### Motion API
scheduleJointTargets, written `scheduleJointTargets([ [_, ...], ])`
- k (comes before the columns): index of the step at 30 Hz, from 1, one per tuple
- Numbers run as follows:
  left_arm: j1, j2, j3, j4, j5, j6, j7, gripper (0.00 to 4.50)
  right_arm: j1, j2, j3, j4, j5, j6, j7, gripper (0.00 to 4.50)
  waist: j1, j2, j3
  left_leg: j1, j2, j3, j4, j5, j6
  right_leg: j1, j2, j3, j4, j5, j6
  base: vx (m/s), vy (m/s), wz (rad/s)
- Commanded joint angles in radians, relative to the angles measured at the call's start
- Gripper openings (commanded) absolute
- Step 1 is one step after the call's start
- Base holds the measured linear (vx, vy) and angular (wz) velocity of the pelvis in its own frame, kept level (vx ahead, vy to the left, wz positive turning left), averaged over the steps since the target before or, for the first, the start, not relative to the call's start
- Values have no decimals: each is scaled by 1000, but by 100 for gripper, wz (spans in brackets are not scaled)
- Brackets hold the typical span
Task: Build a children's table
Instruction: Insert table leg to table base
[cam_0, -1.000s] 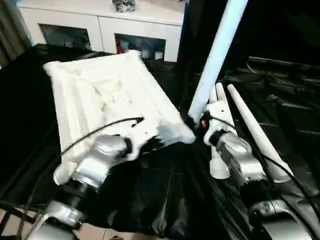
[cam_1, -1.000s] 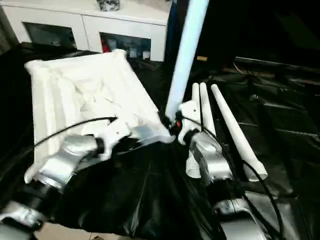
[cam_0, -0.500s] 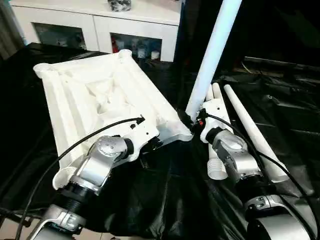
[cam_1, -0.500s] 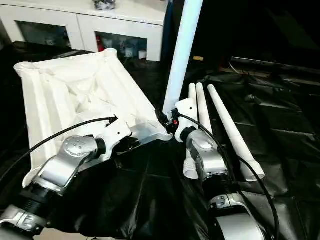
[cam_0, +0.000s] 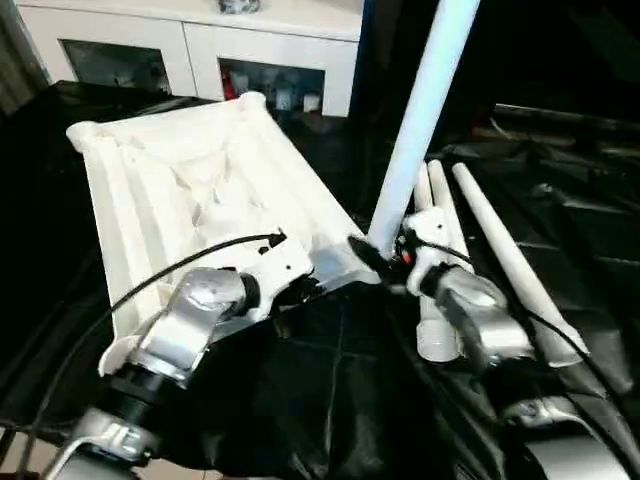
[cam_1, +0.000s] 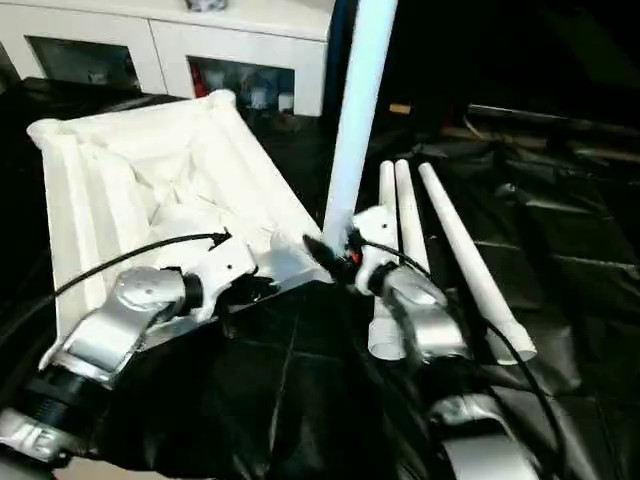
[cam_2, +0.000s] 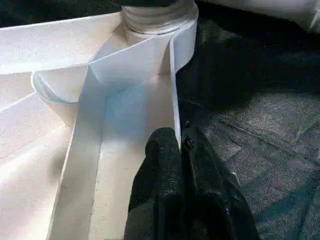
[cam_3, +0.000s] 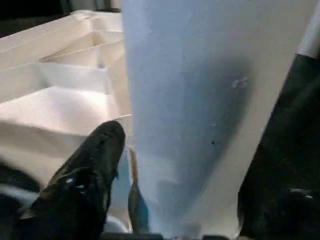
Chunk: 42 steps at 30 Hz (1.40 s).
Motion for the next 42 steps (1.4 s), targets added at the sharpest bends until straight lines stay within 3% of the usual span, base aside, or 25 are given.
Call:
scheduleJointTargets([
  [1, 3, 9, -41, 16, -18, -51, -57, 0, 48, -19, 111, -22, -18, 26, 147, 348, 6, 15, -41, 4, 74, -25, -63, -80, 92, 38, -97, 55, -58, 95, -266, 0, 0, 0],
  [4, 7, 41, -48, 25, -26, -103, -112, 0, 76, -69, 137, -74, -22, 33, 235, 348, 12, 13, -39, 5, 73, -24, -62, -83, 105, 37, -95, 53, -59, 94, -272, 0, 0, 0],
  [10, 9, 113, -57, 57, -45, -201, -238, 0, 122, -155, 191, -148, -41, 49, 376, 348, 16, 15, -37, 9, 76, -23, -64, -122, 91, 36, -94, 54, -61, 47, -265, 0, 0, 0],
  [14, 15, 143, -54, 45, -79, -226, -311, 0, 137, -186, 217, -176, -41, 62, 429, 348, 16, 18, -38, 10, 76, -23, -64, -111, 87, 36, -93, 53, -57, 70, -276, 0, 0, 0],
  [16, 22, 174, -58, 42, -98, -258, -376, 0, 150, -211, 244, -211, -47, 80, 482, 348, 26, 19, -39, 13, 77, -18, -58, -86, 96, 33, -92, 53, -52, 119, -288, 0, 0, 0],
  [17, 28, 189, -64, 40, -101, -270, -401, 0, 152, -220, 258, -218, -56, 79, 498, 348, 24, 18, -39, 5, 76, -19, -59, -76, 102, 40, -90, 50, -47, 128, -286, 0, 0, 0],
  [25, 32, 205, -69, 50, -102, -289, -427, 0, 144, -211, 264, -223, -56, 88, 498, 286, 24, 22, -37, 9, 78, -15, -59, -89, 84, 36, -91, 51, -48, 93, -286, 0, 0, 0],
  [34, 30, 196, -57, 68, -116, -279, -436, 0, 181, -184, 259, -269, -10, 142, 515, 276, 28, 21, -39, 10, 77, -13, -56, -67, 96, 37, -91, 51, -44, 130, -287, 0, 0, 0],
  [38, 14, 140, -47, 109, -82, -245, -320, 0, 191, -112, 221, -231, -27, 137, 364, 276, 28, 18, -31, 12, 78, -12, -62, -118, 76, 31, -94, 53, -55, 39, -280, 0, 0, 0],
  [40, 12, 137, -46, 112, -79, -243, -311, 0, 191, -108, 219, -227, -31, 135, 352, 275, 26, 18, -25, 20, 78, -16, -70, -199, 35, 27, -99, 56, -73, -128, -258, 0, 0, 0],
  [41, 0, 108, -42, 133, -61, -228, -250, 0, 178, -73, 198, -187, -53, 131, 249, 275, 24, 14, -21, 19, 79, -17, -74, -227, 24, 26, -100, 59, -80, -198, -241, 0, 0, 0],
  [42, 0, 108, -42, 133, -61, -228, -250, 0, 178, -73, 198, -187, -53, 131, 249, 275, 22, 17, -18, 19, 79, -18, -76, -241, 14, 22, -100, 59, -82, -236, -232, -61, -2, 0],
])
